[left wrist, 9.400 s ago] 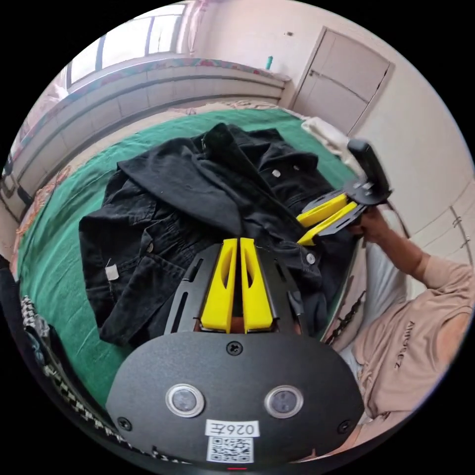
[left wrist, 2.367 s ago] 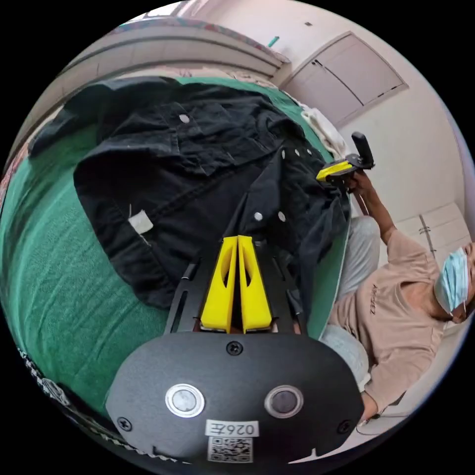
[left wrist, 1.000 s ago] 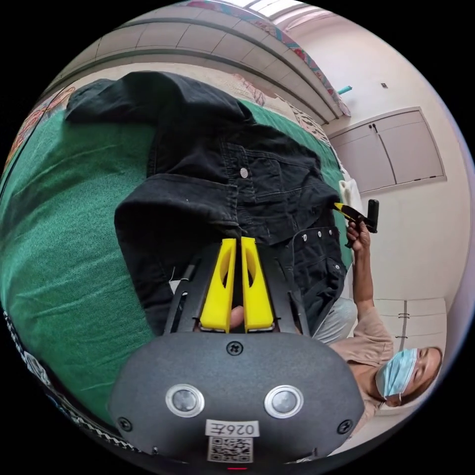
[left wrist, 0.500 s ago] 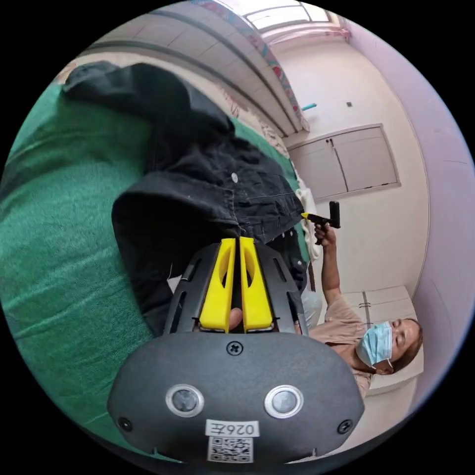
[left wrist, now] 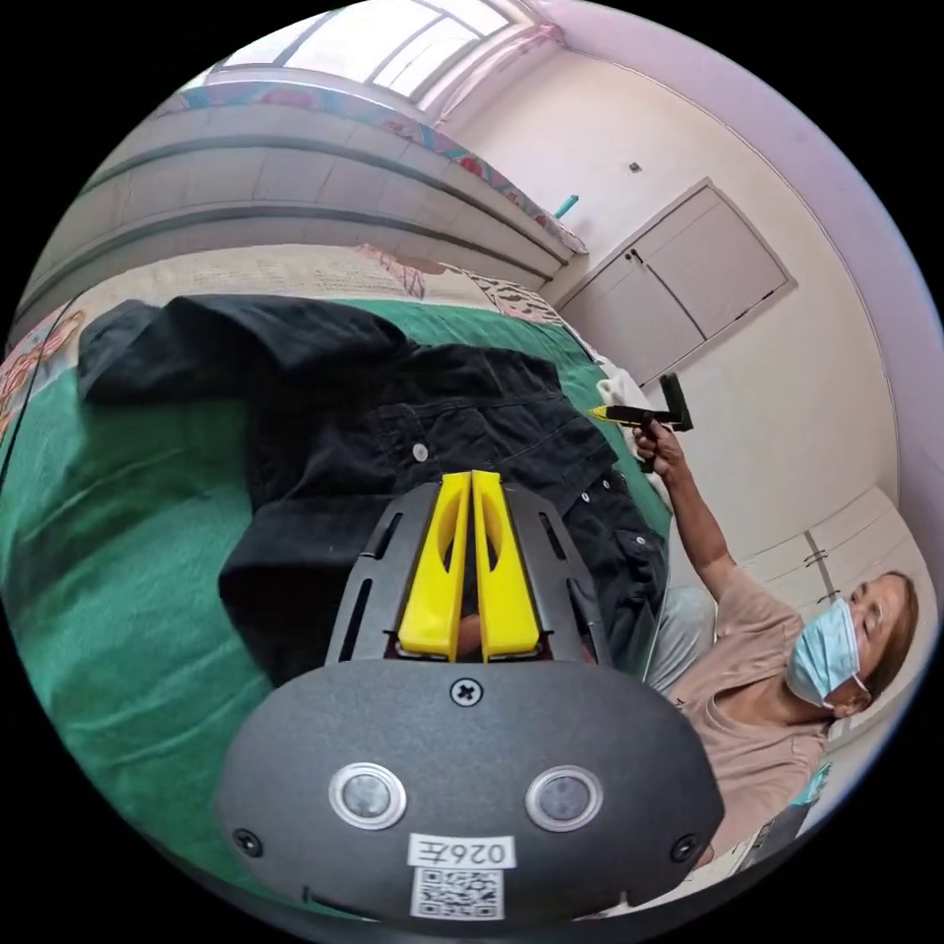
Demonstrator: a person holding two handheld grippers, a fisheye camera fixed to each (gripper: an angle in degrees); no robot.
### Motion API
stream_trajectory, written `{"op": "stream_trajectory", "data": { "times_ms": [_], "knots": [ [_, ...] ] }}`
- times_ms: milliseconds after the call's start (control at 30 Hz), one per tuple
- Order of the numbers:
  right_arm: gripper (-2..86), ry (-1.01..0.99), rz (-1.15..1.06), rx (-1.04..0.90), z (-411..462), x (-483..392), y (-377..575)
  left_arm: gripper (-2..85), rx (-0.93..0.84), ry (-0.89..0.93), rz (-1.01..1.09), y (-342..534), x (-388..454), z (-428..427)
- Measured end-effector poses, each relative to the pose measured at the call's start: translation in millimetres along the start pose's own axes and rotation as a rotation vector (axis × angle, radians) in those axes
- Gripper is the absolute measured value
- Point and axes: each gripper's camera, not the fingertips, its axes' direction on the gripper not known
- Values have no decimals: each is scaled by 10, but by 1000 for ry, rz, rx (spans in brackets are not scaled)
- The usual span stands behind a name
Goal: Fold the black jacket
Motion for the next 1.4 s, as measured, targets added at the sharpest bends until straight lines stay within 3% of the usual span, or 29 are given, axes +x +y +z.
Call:
{"op": "stream_trajectory", "data": {
  "times_ms": [67, 167, 300, 467, 567, 733, 867, 1000, 1067, 1200, 1300, 1400],
  "knots": [
    [25, 11, -19, -79, 346, -2, -148, -9, -89, 16, -25, -287, -23, 499],
    [-5, 213, -75, 31, 231, -136, -218, -9, -273, -61, -52, -518, -8, 1043],
    [-9, 508, -126, 48, 205, -182, -34, -10, -279, -91, -24, -527, 120, 1050],
    [-4, 224, -230, 87, 453, -141, 403, -10, -284, -142, 57, -194, 311, 918],
    [-8, 267, -263, -196, 1210, 10, 454, -10, -293, -88, -45, -33, 160, 822],
    [-9, 367, -295, -45, 978, 56, 758, -8, -163, -263, 37, 305, 556, 293],
    [-9, 506, -279, 72, 809, 259, 1099, 3, -113, -282, 136, 758, 993, 182],
    [-9, 344, -228, 70, 889, 711, 1104, 20, -193, -350, 181, 881, 1118, 364],
    [-9, 255, -232, 80, 945, 826, 1135, 0, -297, -489, 116, 918, 998, 485],
    [-4, 255, -272, 113, 1024, 1021, 1320, -1, -99, -316, 49, 1131, 922, 91],
    [22, 300, -266, 124, 1016, 1294, 1402, 9, 1, -204, 141, 1277, 1065, -127],
    [65, 256, -214, 125, 1012, 1699, 1396, 162, -27, -71, 241, 1239, 1253, 5]
  ]
}}
